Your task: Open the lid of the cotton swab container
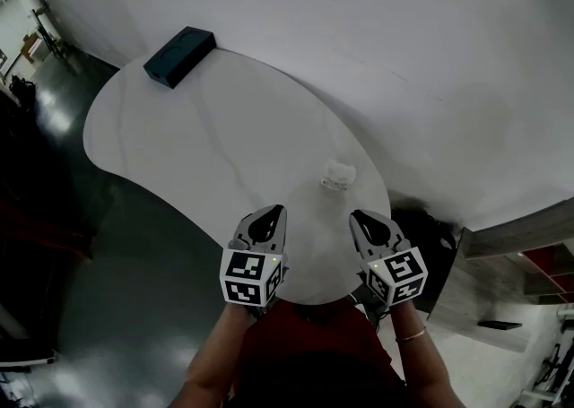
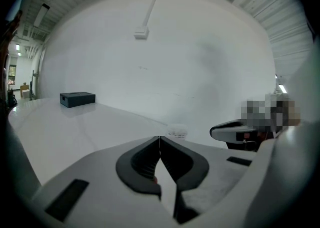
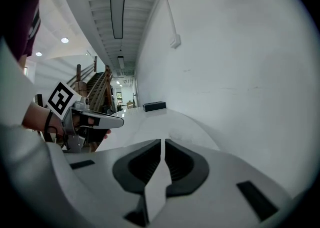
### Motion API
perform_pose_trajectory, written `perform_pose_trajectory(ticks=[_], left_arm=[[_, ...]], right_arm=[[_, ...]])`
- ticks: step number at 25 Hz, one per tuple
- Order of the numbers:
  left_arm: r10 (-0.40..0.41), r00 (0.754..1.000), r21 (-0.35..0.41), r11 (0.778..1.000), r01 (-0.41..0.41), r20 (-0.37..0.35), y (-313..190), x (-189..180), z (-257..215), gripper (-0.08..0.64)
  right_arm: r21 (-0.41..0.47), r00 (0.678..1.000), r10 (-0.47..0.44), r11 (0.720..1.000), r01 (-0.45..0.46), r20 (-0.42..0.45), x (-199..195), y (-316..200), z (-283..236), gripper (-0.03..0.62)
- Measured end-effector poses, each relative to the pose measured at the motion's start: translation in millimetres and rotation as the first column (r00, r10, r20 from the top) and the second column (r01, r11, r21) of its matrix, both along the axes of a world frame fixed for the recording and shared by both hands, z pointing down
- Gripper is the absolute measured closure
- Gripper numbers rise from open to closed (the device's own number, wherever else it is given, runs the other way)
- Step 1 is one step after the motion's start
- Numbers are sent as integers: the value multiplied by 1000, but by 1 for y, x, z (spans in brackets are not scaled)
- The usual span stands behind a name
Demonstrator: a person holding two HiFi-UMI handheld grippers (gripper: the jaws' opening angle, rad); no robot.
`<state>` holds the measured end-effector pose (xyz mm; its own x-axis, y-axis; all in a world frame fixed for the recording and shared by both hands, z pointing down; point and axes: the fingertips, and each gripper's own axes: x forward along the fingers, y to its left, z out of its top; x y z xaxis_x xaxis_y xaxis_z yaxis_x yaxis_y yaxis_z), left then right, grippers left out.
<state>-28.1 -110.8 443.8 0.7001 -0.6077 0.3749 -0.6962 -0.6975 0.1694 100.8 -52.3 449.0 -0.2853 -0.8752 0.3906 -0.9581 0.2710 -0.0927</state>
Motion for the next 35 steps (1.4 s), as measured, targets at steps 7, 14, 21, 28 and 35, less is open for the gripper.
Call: perform_pose_trajectory(ticks=[7,14,21,28,35], left_arm=[[-69,998,-21,997,69,10,-11,9,5,534],[-121,992,-43,992,122,32,-22,19,15,534],[-166,984,-65,983,170,64,-22,24,25,534],[-221,972,-77,971,227,84,-20,18,30,534],[-266,959,-92,957,275,101,-17,14,38,534]], right_arm=[[-42,995,-98,994,98,-8,7,-18,14,574],[-73,989,-148,987,147,-19,28,-38,27,571],[-106,976,-219,970,219,12,36,-53,45,512],[-138,955,-297,946,295,4,35,-62,58,475],[-135,934,-358,925,356,5,36,-71,65,419]])
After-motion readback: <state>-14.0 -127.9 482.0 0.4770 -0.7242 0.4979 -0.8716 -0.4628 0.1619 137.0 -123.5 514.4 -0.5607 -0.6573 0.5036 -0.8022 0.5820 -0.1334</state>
